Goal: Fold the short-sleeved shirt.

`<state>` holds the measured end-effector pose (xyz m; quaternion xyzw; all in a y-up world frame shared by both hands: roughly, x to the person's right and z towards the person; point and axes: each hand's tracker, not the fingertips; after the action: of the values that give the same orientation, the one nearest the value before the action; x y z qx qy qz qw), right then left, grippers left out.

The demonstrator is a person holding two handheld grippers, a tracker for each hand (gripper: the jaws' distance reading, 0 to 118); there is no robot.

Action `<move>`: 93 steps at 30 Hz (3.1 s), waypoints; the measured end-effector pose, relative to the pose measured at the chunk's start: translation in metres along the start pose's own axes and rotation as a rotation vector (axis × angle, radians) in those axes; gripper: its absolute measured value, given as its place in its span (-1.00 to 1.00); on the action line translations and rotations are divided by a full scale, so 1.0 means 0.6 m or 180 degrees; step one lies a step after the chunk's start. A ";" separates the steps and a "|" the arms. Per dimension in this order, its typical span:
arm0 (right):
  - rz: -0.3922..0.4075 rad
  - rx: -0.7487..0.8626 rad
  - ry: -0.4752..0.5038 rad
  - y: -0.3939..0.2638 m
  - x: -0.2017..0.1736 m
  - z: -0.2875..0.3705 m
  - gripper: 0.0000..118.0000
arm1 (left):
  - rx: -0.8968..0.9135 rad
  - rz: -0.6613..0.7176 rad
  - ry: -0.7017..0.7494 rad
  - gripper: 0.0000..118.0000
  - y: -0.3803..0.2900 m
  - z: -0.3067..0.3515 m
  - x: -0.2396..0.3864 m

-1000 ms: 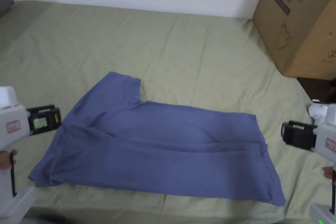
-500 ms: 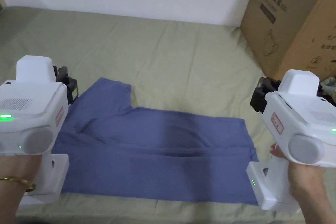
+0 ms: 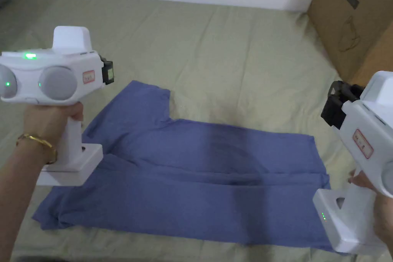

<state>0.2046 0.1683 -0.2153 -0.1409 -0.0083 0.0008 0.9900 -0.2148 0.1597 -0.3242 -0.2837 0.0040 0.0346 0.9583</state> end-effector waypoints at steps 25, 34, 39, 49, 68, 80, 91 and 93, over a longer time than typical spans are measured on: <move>0.0041 -0.0707 -0.0205 -0.067 0.038 -0.162 -1.00 | -0.2248 0.0147 0.0291 -1.00 -0.074 -0.391 -0.069; -0.0013 -0.0870 -0.0213 -0.038 0.084 -0.194 -1.00 | -0.1440 0.0075 0.0278 -1.00 -0.040 -0.325 -0.091; 0.0114 -0.1518 -0.0221 -0.021 0.128 -0.290 -0.30 | -0.1294 -0.0004 0.0222 -1.00 -0.022 -0.281 -0.101; 0.0122 -0.2839 -0.0692 -0.151 0.170 -0.482 0.84 | -0.1263 0.0053 0.0224 -1.00 -0.014 -0.248 -0.068; -0.0324 -0.2276 -0.0019 -0.074 0.188 -0.376 -0.93 | -0.1146 0.0384 0.0109 -1.00 0.004 -0.181 -0.097; -0.0160 -0.1866 0.0117 -0.077 0.232 -0.168 -0.93 | -0.0859 0.0622 -0.0013 -1.00 -0.086 0.034 -0.139; -0.0512 -0.2198 -0.0001 -0.217 0.211 -0.041 -0.93 | -0.1240 0.1265 0.0210 -1.00 -0.282 0.076 -0.183; -0.0584 -0.2307 -0.0016 -0.234 0.207 -0.031 -0.87 | -0.1402 0.1271 0.0327 -0.90 -0.304 0.078 -0.179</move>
<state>0.3293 0.0289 -0.1922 -0.4809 -0.0232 -0.0906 0.8718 -0.3103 0.0258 -0.1826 -0.4797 0.1006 0.2079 0.8465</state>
